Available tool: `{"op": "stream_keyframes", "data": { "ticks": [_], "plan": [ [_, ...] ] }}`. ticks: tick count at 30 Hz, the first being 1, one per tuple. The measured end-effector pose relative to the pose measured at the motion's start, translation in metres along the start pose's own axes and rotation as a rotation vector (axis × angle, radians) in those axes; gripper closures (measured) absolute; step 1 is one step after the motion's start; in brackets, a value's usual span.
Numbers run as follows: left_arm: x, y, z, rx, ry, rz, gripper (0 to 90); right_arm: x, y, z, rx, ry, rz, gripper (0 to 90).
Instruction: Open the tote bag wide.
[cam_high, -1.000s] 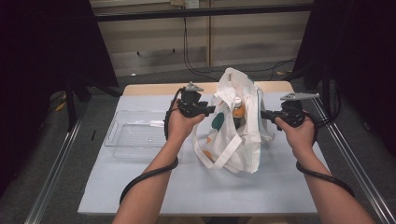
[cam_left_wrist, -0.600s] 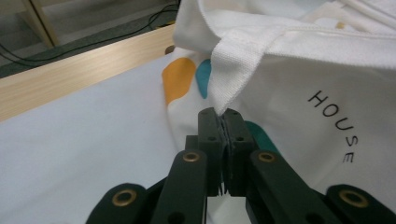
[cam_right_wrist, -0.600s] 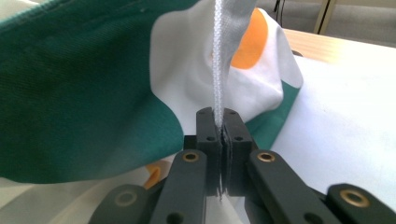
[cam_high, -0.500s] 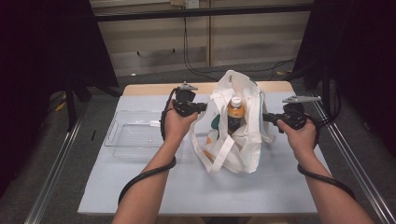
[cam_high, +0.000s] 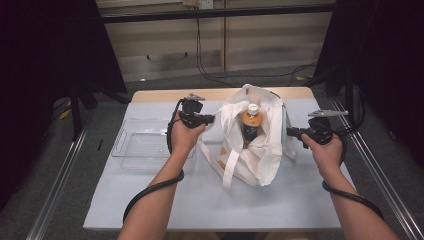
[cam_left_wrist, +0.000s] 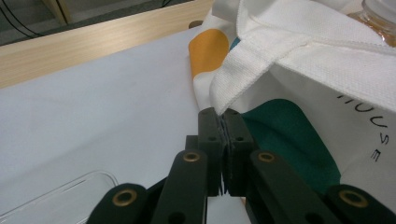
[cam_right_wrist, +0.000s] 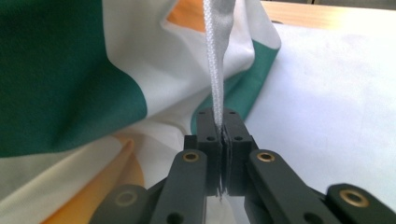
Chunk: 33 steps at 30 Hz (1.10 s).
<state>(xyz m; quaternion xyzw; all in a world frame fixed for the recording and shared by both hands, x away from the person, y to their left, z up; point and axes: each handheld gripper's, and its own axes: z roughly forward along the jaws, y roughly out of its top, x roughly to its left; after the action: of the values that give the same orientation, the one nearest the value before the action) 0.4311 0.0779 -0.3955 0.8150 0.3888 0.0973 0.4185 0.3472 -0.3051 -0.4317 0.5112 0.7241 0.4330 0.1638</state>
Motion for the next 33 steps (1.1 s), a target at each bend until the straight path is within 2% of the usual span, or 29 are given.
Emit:
{"op": "stream_keyframes", "data": {
  "ticks": [2, 3, 12, 15, 19, 23, 26, 28, 29, 30, 33],
  "plan": [
    [0.000, 0.000, 0.000, 0.010, -0.001, 0.007, 88.2, -0.002, -0.003, 0.000, 0.004, 0.000, 0.002, 88.2],
    [0.000, -0.002, 0.001, 0.008, -0.002, -0.003, 88.3, -0.003, -0.005, 0.001, 0.005, -0.002, 0.001, 88.2],
    [0.002, -0.004, 0.003, 0.012, -0.001, -0.006, 88.3, -0.006, -0.014, 0.007, 0.035, -0.012, 0.002, 88.3],
    [0.002, -0.004, 0.003, 0.018, 0.005, 0.002, 88.3, -0.009, -0.020, 0.011, 0.058, -0.019, 0.008, 88.2],
    [0.002, -0.004, 0.003, 0.020, 0.000, 0.006, 88.2, -0.011, -0.022, 0.012, 0.058, -0.023, 0.019, 88.2],
    [0.000, -0.004, 0.002, 0.011, -0.006, -0.003, 88.0, -0.010, -0.018, 0.010, 0.051, -0.024, 0.012, 88.1],
    [-0.002, -0.001, 0.000, -0.001, -0.016, -0.008, 87.2, -0.005, -0.008, 0.006, 0.042, -0.025, -0.005, 87.9],
    [-0.002, 0.001, -0.002, 0.003, -0.017, -0.004, 84.4, -0.004, -0.006, 0.005, 0.040, -0.026, -0.010, 87.8],
    [-0.004, 0.002, -0.003, -0.011, -0.026, -0.017, 81.9, -0.002, -0.001, 0.003, 0.040, -0.027, -0.023, 87.8],
    [-0.004, 0.003, -0.004, 0.002, -0.025, 0.000, 81.7, -0.001, 0.001, 0.002, 0.040, -0.027, -0.025, 87.7],
    [-0.006, 0.004, -0.005, -0.010, -0.030, -0.002, 75.4, 0.001, 0.005, 0.001, 0.036, -0.032, -0.036, 87.1]
  ]
}}
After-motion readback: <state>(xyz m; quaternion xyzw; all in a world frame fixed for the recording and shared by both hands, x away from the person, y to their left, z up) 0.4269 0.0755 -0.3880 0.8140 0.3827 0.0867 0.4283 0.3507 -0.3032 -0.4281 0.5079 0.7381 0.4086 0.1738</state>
